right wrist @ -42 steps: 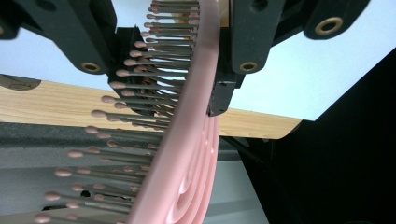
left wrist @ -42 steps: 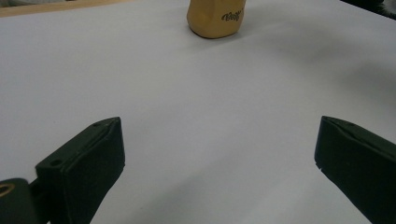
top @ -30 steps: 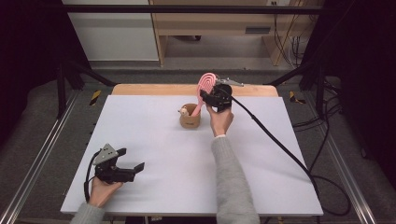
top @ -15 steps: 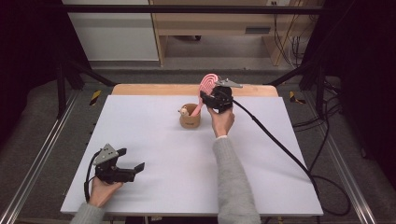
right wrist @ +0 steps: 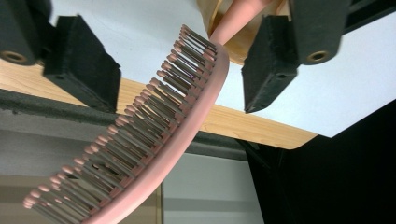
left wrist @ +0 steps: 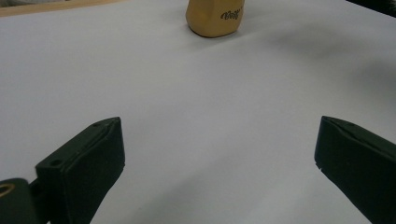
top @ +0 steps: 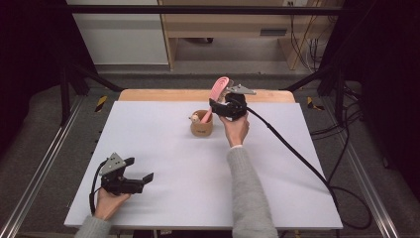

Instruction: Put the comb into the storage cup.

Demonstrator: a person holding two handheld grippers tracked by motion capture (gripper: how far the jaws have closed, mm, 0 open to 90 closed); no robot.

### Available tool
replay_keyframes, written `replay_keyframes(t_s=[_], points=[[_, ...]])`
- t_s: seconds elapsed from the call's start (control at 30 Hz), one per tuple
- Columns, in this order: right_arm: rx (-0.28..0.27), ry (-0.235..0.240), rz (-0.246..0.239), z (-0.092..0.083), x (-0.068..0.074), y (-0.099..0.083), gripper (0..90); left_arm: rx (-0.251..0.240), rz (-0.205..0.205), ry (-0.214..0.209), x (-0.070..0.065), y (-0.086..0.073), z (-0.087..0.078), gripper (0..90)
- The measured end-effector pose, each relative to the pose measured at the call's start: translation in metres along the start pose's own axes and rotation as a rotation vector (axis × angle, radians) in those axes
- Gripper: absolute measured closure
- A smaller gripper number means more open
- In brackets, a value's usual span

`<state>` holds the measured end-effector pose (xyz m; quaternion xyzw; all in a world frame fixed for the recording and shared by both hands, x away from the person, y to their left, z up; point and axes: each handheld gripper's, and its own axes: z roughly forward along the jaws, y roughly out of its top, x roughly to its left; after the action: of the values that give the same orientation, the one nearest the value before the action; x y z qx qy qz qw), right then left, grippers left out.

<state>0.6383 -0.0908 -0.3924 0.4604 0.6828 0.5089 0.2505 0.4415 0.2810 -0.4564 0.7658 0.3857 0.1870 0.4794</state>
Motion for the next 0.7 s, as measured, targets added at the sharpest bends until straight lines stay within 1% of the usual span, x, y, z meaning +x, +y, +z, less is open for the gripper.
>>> replay_keyframes(t_s=[0.1, 0.23, 0.4, 0.5, 0.57, 0.67, 0.7], points=[[0.013, 0.002, -0.006, 0.000, 0.000, 0.000, 20.5, 0.000, 0.001, 0.001, 0.000, 0.000, 0.000, 1.5], [-0.004, 0.001, -0.024, -0.003, 0.001, 0.000, 14.9, -0.001, 0.001, 0.002, 0.000, 0.000, 0.000, 1.5], [-0.019, 0.004, -0.014, -0.008, 0.001, -0.001, 9.7, -0.001, 0.002, 0.002, 0.000, 0.000, 0.000, 1.5], [-0.027, -0.002, -0.023, -0.013, 0.000, -0.002, 6.1, 0.000, 0.002, 0.002, 0.000, 0.000, 0.000, 1.5], [-0.032, 0.002, -0.018, -0.015, -0.001, -0.003, 4.4, 0.000, 0.001, 0.003, 0.000, 0.000, 0.000, 1.5], [-0.011, 0.021, -0.017, -0.019, -0.002, -0.003, 2.5, 0.004, 0.004, 0.004, 0.000, 0.000, 0.001, 1.5], [-0.005, 0.021, -0.024, -0.020, -0.001, -0.003, 1.3, 0.001, 0.002, 0.004, -0.001, 0.000, 0.001, 1.5]])
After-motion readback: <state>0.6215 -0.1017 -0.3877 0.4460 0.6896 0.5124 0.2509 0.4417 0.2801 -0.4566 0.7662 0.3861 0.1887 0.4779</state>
